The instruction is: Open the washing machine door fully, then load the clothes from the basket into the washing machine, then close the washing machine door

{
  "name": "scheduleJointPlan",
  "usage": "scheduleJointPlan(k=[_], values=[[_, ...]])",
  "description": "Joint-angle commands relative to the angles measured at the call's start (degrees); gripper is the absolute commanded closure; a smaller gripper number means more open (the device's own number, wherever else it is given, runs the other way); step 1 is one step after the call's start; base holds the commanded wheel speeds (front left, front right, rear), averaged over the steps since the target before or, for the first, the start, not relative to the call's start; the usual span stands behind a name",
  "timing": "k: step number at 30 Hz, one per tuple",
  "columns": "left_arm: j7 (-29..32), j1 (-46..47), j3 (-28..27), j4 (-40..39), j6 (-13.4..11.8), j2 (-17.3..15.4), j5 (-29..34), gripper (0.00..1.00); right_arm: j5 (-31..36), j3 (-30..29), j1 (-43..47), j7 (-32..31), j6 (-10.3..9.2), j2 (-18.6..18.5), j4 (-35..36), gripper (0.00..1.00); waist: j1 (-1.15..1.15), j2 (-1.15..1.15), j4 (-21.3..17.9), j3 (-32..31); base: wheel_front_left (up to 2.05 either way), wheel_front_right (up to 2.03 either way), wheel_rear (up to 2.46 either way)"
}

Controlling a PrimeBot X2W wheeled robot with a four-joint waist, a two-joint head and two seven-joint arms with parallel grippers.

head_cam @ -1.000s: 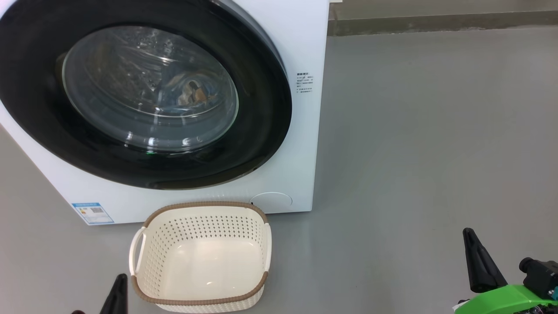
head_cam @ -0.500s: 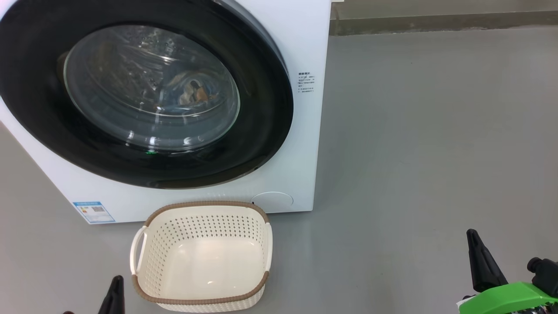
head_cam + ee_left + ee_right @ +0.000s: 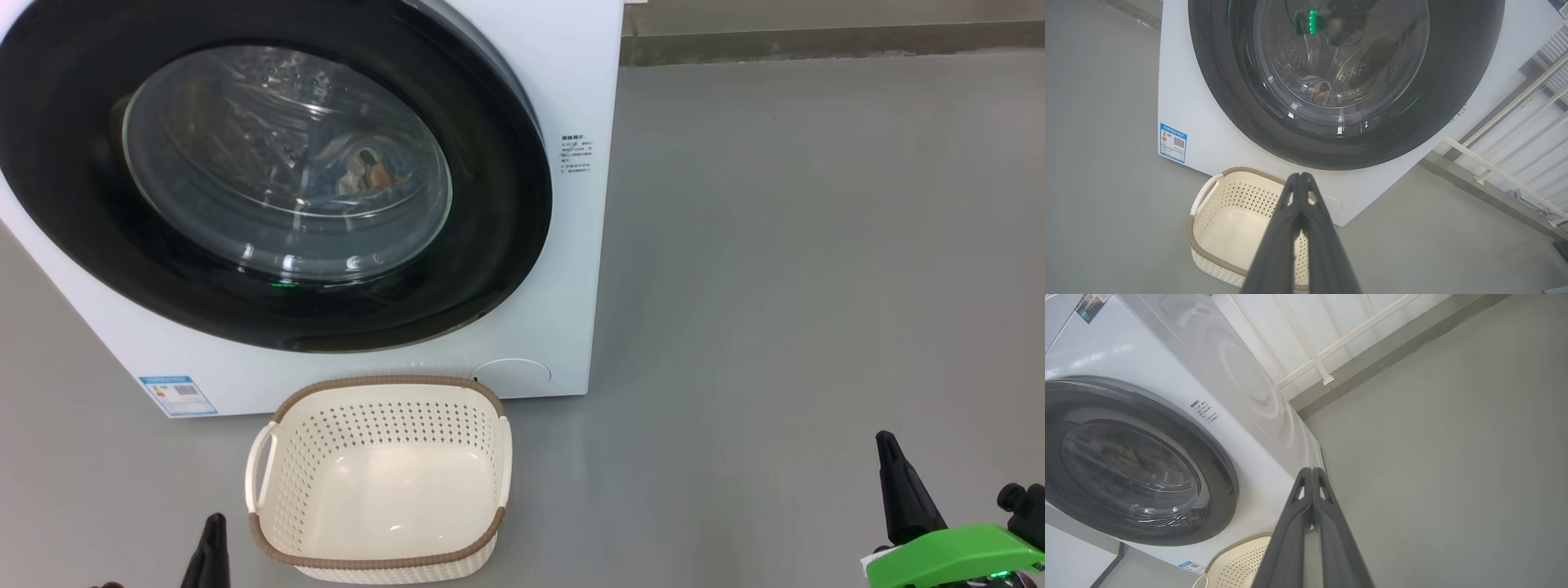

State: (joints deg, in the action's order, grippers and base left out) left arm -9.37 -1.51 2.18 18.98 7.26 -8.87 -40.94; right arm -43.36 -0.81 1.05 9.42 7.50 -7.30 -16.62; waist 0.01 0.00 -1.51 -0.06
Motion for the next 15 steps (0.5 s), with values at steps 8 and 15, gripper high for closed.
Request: scheduleJointPlan(k=[8,15], values=[[1.7,2.7,-1.7,-2.0,0.1,-0.1,-5.3,1.0,-5.3,-0.9,-3.0,-1.6,0.0,-0.2,1.7,1.0,0.0,0.0,0.1,0.0,0.0,0.0,0.0],[2.8,3.1,-2.3,-2.3,0.1,0.4,-9.1,1.0,-8.9,-1.3,-3.4,-2.8,0.0,0.2,1.7,1.0,0.0,0.0,0.3,0.0,0.0,0.0,0.0]])
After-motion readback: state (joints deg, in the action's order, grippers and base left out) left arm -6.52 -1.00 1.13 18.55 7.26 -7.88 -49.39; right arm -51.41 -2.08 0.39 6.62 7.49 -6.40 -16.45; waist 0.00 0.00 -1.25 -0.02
